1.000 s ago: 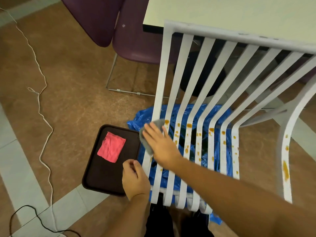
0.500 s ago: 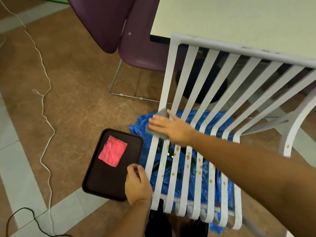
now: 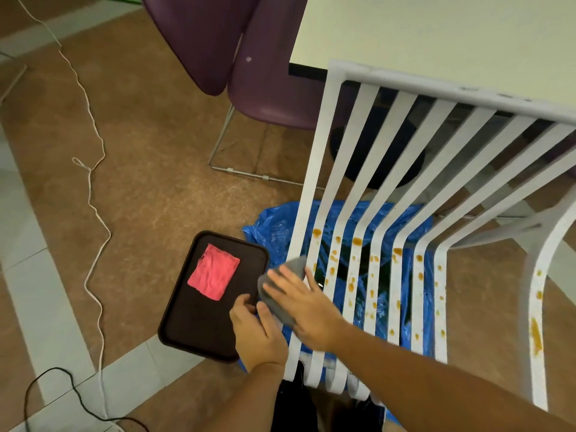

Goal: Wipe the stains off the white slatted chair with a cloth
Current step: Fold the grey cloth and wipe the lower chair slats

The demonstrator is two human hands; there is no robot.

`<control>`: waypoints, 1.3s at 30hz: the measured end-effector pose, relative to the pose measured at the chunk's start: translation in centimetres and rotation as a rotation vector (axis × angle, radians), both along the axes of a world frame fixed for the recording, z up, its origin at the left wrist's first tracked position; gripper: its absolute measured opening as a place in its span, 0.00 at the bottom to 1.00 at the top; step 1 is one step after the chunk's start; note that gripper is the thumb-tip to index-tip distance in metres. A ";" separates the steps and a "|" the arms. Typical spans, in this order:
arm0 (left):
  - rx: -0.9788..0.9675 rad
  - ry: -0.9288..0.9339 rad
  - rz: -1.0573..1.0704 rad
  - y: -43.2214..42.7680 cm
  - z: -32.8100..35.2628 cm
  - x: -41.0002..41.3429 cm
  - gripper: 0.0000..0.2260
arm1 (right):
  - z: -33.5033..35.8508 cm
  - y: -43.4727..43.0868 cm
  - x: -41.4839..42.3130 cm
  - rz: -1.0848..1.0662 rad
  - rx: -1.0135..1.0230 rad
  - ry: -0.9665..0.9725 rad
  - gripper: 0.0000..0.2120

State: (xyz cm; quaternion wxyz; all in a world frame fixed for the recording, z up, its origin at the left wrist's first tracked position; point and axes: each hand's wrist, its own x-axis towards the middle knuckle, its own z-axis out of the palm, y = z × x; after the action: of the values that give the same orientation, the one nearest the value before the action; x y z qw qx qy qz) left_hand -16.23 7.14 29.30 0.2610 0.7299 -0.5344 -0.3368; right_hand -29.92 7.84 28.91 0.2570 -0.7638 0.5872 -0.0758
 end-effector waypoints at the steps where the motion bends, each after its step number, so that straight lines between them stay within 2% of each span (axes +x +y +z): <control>1: -0.010 -0.008 -0.012 0.0 0.0 0.1 0.27 | -0.3 1.5 0.7 0.048 -0.005 -0.027 0.38; 4: -0.006 -0.037 -0.103 0.0 0.2 0.1 0.27 | -1.0 3.9 1.1 0.104 -0.017 -0.048 0.34; 7: 0.008 -0.057 -0.151 0.0 0.1 0.2 0.28 | -1.0 3.1 0.0 0.209 -0.046 0.028 0.31; 11: 0.043 -0.065 -0.147 0.2 -0.3 0.3 0.26 | -0.4 0.2 -2.9 0.361 -0.077 0.088 0.34; 14: 0.048 -0.067 -0.145 0.1 -0.3 0.0 0.25 | 0.0 -3.6 -6.1 0.123 -0.027 0.084 0.41; 16: 0.064 -0.087 -0.150 0.0 -0.3 -0.1 0.22 | 0.6 -6.1 -8.2 -0.019 0.015 0.097 0.40; 18: 0.077 -0.088 -0.152 0.1 -0.4 0.0 0.19 | 1.0 -7.7 -9.7 -0.052 0.032 0.097 0.36; 20: 0.079 -0.088 -0.150 0.1 -0.4 0.1 0.20 | 1.0 -7.9 -9.8 -0.059 0.030 0.084 0.34; 26: 0.079 -0.081 -0.158 0.2 -0.2 -0.1 0.27 | 1.2 -5.6 -5.7 -0.270 0.127 -0.190 0.36; 30: 0.077 -0.063 -0.177 0.0 -0.2 -0.3 0.29 | 0.7 -0.7 -1.7 -0.152 0.068 -0.084 0.37; 35: 0.074 -0.117 -0.198 0.1 0.2 0.1 0.28 | 0.0 4.5 1.4 -0.019 0.098 -0.120 0.34; 39: 0.079 -0.132 -0.184 0.2 0.3 -0.1 0.27 | -0.4 3.4 -1.0 0.155 0.027 0.066 0.37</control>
State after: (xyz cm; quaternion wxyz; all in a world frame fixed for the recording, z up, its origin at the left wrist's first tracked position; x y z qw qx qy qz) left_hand -16.34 7.37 29.61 0.1641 0.7080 -0.6015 -0.3316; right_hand -30.95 11.19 28.50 0.2527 -0.8057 0.5353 -0.0226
